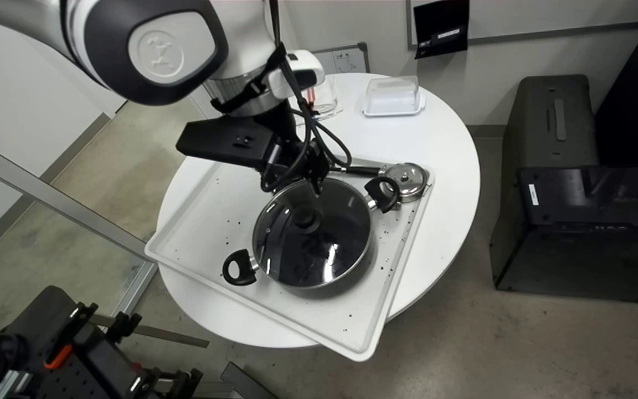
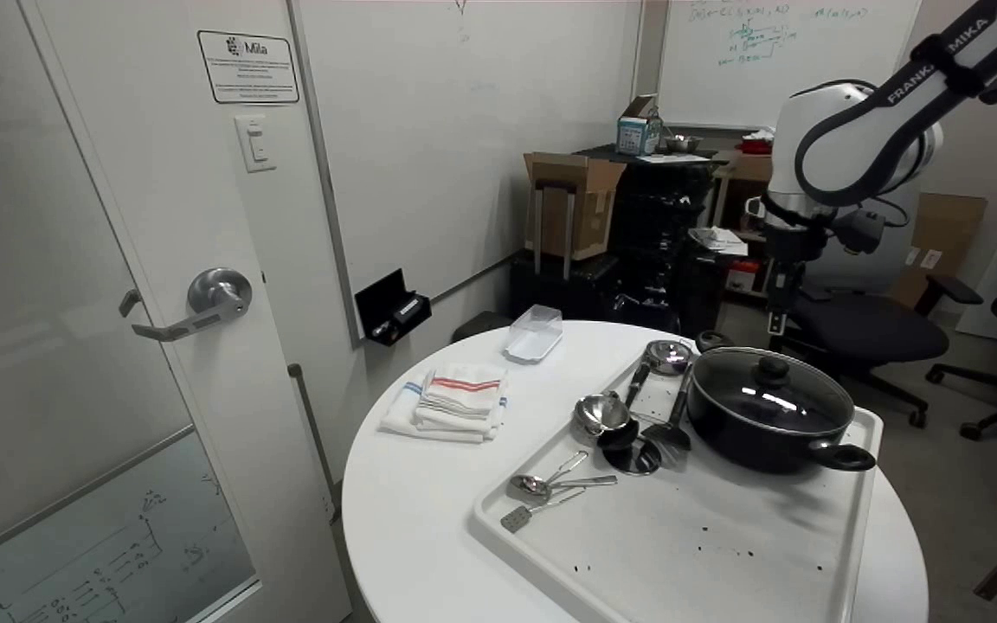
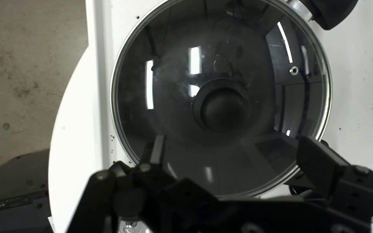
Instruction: Take the lid off of the pot
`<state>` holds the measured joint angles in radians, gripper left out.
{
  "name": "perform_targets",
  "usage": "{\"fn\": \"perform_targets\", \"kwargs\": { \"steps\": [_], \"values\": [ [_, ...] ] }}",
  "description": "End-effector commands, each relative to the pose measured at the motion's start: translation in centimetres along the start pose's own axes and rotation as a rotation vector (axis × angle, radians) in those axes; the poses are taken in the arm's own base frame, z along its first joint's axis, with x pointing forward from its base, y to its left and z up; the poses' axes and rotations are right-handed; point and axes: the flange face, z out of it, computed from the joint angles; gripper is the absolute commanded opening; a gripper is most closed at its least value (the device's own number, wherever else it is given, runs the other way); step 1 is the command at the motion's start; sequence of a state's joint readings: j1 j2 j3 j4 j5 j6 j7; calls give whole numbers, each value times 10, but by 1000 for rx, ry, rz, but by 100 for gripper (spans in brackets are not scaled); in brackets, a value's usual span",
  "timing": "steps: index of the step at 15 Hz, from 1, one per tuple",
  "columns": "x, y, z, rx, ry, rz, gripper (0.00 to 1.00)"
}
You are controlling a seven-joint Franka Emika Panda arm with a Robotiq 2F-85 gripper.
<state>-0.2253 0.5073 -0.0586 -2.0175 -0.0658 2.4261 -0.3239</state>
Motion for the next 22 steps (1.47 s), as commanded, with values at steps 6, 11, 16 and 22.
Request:
{"fn": "perform_targets", "kwargs": {
  "steps": [6, 11, 16, 22],
  "values": [
    [-6, 3, 42, 0, -37, -31, 100],
    [-7, 5, 60, -13, -33, -32, 100],
    [-10, 6, 73, -25, -21, -40, 100],
    [-9, 2, 80, -27, -7, -51, 100]
  ]
}}
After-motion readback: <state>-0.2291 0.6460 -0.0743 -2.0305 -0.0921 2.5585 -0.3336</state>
